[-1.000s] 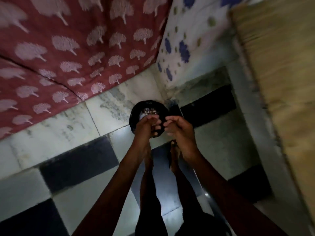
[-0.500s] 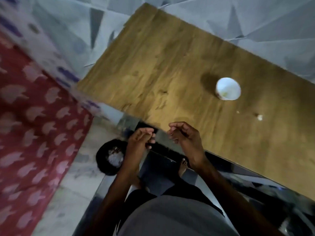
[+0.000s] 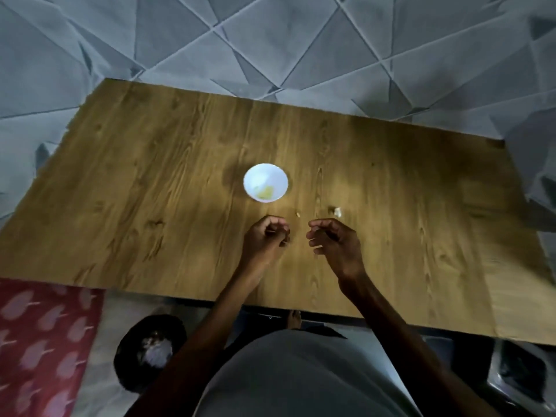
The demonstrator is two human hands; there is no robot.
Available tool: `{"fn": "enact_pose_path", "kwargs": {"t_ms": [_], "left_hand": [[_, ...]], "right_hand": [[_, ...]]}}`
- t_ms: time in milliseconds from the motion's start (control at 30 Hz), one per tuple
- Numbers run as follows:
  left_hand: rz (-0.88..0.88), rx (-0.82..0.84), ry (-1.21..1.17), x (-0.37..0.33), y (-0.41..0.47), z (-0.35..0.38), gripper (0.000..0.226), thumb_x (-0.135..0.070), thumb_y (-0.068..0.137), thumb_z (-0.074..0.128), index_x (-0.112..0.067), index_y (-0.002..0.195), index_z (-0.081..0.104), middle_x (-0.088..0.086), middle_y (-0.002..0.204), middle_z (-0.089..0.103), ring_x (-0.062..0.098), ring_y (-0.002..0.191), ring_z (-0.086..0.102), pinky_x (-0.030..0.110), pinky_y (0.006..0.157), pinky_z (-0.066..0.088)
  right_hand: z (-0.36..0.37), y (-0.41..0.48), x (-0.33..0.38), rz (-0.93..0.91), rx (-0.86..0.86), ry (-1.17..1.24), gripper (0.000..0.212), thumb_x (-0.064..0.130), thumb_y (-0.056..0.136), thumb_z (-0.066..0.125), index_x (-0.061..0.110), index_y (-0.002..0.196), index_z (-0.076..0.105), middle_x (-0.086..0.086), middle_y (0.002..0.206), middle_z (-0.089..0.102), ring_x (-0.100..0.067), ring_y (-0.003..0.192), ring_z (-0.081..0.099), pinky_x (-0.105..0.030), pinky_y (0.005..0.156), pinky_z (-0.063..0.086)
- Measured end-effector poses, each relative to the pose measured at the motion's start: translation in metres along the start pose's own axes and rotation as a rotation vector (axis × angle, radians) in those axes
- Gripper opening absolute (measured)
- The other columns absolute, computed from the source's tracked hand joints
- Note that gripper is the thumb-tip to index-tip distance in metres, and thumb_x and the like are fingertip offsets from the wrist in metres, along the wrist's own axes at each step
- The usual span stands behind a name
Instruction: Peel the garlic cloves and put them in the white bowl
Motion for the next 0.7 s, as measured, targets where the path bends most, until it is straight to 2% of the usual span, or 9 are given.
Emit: {"fn": "enact_pose_path", "kwargs": {"t_ms": [133,233,400,500,567,600,700], "left_hand": [[0.122,-0.055,0.360,0.004,0.040,0.039,0.027,0.007,0.080,0.056,-0.010,0.095,0.071,0.000,0.090,0.072,0.011,0.084,0.066,0.029,0.084,0.054],[0.234,-0.067,0.637,0.014,0.065,0.056,0.027,0.000,0.088,0.056,-0.012,0.108,0.070,0.002,0.108,0.070,0.015,0.100,0.064,0.034,0.094,0.051],[0.335,0.029,0.968,0.022,0.079,0.074,0.035,0.000,0.094,0.048,-0.011,0.122,0.065,0.003,0.134,0.057,0.020,0.120,0.053,0.036,0.103,0.045],[0.300,0.105,1.139,0.026,0.085,0.082,0.041,-0.003,0.096,0.045,-0.014,0.135,0.054,0.004,0.145,0.047,0.022,0.132,0.044,0.034,0.111,0.035],[0.291,0.102,1.152,0.021,0.089,0.082,0.044,0.000,0.094,0.047,-0.014,0.136,0.053,0.006,0.144,0.049,0.024,0.131,0.046,0.035,0.112,0.034],[0.313,0.077,1.112,0.013,0.090,0.080,0.043,0.003,0.091,0.050,-0.015,0.130,0.058,0.006,0.138,0.054,0.025,0.126,0.050,0.037,0.109,0.040],[0.367,-0.126,0.898,-0.031,0.097,0.052,0.025,0.005,0.085,0.053,-0.012,0.099,0.066,0.003,0.099,0.063,0.020,0.089,0.061,0.036,0.079,0.051]], "right_hand": [[-0.034,0.034,-0.009,0.004,-0.032,-0.019,0.016,0.007,0.093,0.059,0.014,0.099,0.072,-0.004,0.082,0.074,-0.012,0.070,0.066,-0.027,0.064,0.053],[-0.042,0.053,-0.015,0.002,-0.019,-0.055,0.016,0.009,0.094,0.059,0.016,0.100,0.072,-0.001,0.083,0.074,-0.010,0.071,0.067,-0.024,0.064,0.054],[-0.040,0.074,-0.024,-0.032,0.012,-0.118,0.013,0.013,0.094,0.061,0.023,0.095,0.070,0.003,0.082,0.073,-0.008,0.072,0.069,-0.026,0.066,0.057],[-0.039,0.082,-0.027,-0.066,0.036,-0.134,0.012,0.014,0.095,0.061,0.020,0.097,0.071,0.002,0.084,0.073,-0.012,0.073,0.069,-0.029,0.065,0.057],[-0.039,0.087,-0.027,-0.072,0.045,-0.142,0.011,0.014,0.096,0.061,0.017,0.099,0.071,0.001,0.084,0.073,-0.012,0.073,0.069,-0.031,0.065,0.057],[-0.039,0.089,-0.028,-0.069,0.045,-0.139,0.011,0.014,0.096,0.061,0.017,0.100,0.071,0.001,0.084,0.073,-0.012,0.073,0.069,-0.031,0.066,0.057],[-0.037,0.098,-0.025,-0.076,0.046,-0.123,0.011,0.015,0.095,0.061,0.016,0.101,0.071,-0.001,0.084,0.073,-0.014,0.073,0.070,-0.031,0.066,0.057]]}}
Point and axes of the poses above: each hand's wrist, its own y-axis towards the middle knuckle, its own z-axis out of the palm, x = y × z, the point moved 7 cm from there along y, towards the middle knuckle
